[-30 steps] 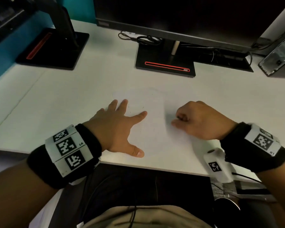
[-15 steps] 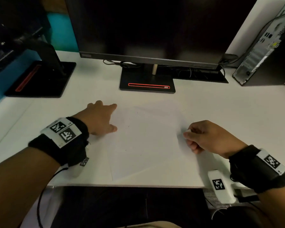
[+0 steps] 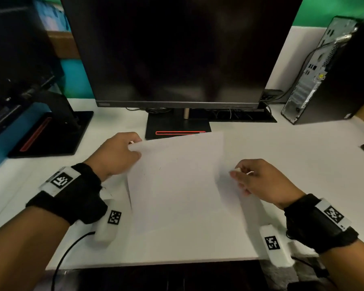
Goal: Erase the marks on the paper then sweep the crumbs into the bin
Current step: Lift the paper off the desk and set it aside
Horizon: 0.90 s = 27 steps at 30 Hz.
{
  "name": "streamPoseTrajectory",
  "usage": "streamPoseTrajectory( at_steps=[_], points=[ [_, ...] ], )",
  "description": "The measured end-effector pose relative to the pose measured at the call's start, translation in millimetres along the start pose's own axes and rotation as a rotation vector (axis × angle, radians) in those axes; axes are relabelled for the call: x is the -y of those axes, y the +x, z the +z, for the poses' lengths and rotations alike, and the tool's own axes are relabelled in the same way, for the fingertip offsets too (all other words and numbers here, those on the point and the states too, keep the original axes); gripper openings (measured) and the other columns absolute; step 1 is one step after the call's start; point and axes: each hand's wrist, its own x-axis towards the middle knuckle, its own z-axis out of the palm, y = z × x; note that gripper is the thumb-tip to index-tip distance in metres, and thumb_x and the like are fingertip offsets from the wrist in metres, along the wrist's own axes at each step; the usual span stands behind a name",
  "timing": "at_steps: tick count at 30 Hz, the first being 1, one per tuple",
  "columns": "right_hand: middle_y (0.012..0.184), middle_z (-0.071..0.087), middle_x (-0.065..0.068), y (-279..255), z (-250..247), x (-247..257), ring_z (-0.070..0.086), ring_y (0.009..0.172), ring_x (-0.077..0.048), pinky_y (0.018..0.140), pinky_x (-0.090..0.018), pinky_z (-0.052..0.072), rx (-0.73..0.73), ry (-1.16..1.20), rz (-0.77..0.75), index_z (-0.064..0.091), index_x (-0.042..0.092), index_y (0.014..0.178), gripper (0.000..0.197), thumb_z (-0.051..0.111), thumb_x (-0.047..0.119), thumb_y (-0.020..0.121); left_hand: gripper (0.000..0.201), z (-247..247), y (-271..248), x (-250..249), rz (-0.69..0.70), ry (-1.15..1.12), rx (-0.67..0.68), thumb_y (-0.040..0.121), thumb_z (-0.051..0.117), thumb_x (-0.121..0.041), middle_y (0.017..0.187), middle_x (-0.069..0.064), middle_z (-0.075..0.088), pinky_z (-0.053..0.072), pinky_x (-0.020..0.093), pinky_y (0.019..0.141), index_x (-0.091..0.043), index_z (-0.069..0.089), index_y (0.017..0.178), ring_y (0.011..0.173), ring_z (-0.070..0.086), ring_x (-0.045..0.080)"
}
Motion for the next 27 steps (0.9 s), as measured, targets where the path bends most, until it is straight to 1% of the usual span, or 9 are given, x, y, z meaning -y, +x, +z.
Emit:
streamPoseTrajectory(
  at_steps=[4,7,9,11,15,17,20,22,27],
  points=[
    [0.073,0.065,0.005,24.5,-15.1,3.9,0.058,0.071,-0.011,0.071,-0.031,0.044,-0.113,0.022,-0.095,0.068,0.018,0.077,0.027,0.067,0.036,0.098,0.015,-9.5,-2.3,-27.9,0.165,-0.137,-0.056,0.095,0.06,-0.01,0.091,0.005,0.066,0.055,0.042,0.076,-0.022,0.065,0.088,0.086,0.062,0.025],
    [0.091,0.07,0.002,44.8,-29.0,6.6,0.06,0.09,-0.017,0.087,-0.037,0.044,-0.189,0.271,-0.169,0.076,0.017,0.089,0.02,0.069,0.035,0.096,0.014,-12.3,-2.7,-44.1,0.243,-0.181,-0.066,0.096,0.061,-0.013,0.091,0.004,0.066,0.056,0.044,0.076,-0.024,0.065,0.088,0.087,0.064,0.028],
    [0.099,0.075,0.0,50.9,-39.0,9.9,0.063,0.095,-0.021,0.092,-0.043,0.047,-0.234,0.371,-0.211,0.079,0.015,0.094,0.022,0.071,0.035,0.094,0.011,-13.2,-3.0,-54.6,0.27,-0.203,-0.101,0.096,0.063,-0.016,0.09,0.002,0.068,0.058,0.045,0.077,-0.025,0.066,0.09,0.087,0.066,0.027],
    [0.105,0.078,-0.001,49.3,-49.1,12.8,0.068,0.101,-0.025,0.095,-0.046,0.05,-0.306,0.372,-0.249,0.081,0.018,0.095,0.022,0.073,0.038,0.092,0.008,-13.5,0.3,-62.5,0.289,-0.225,-0.165,0.095,0.066,-0.017,0.091,-0.003,0.07,0.061,0.04,0.075,-0.025,0.067,0.091,0.086,0.068,0.02],
    [0.101,0.079,0.005,40.7,-69.0,10.7,0.071,0.093,-0.015,0.085,-0.036,0.054,-0.39,0.275,-0.275,0.083,0.02,0.096,0.015,0.073,0.031,0.094,0.011,-7.3,4.2,-81.0,0.311,-0.243,-0.215,0.094,0.069,-0.014,0.092,-0.012,0.072,0.055,0.014,0.058,-0.025,0.069,0.096,0.081,0.069,0.004],
    [0.1,0.079,0.006,35.4,-75.9,5.7,0.07,0.093,-0.014,0.085,-0.034,0.054,-0.437,0.254,-0.268,0.083,0.02,0.097,0.014,0.073,0.029,0.093,0.013,-1.7,4.8,-90.3,0.343,-0.236,-0.226,0.092,0.071,-0.015,0.094,-0.013,0.072,0.056,0.017,0.06,-0.026,0.069,0.097,0.083,0.07,0.005],
    [0.099,0.079,0.009,27.3,-85.5,-1.2,0.071,0.094,-0.012,0.084,-0.031,0.055,-0.469,0.239,-0.273,0.082,0.022,0.095,0.011,0.073,0.027,0.093,0.015,4.3,5.2,-98.2,0.363,-0.272,-0.257,0.089,0.074,-0.014,0.095,-0.009,0.074,0.062,0.032,0.074,-0.024,0.07,0.099,0.087,0.072,0.011],
    [0.098,0.079,0.012,21.4,-90.7,-4.0,0.071,0.092,-0.005,0.082,-0.024,0.055,-0.482,0.272,-0.252,0.082,0.024,0.095,0.01,0.073,0.027,0.092,0.016,7.1,5.7,-101.9,0.365,-0.285,-0.256,0.088,0.076,-0.015,0.096,-0.009,0.075,0.061,0.03,0.076,-0.024,0.071,0.1,0.087,0.072,0.009],
    [0.097,0.079,0.013,15.0,-94.5,-7.6,0.07,0.088,0.003,0.08,-0.021,0.053,-0.494,0.281,-0.238,0.081,0.022,0.098,0.013,0.074,0.029,0.089,0.015,11.8,5.0,-107.8,0.374,-0.295,-0.252,0.089,0.076,-0.016,0.098,-0.011,0.074,0.056,0.017,0.069,-0.023,0.069,0.1,0.088,0.07,0.004]
  ],
)
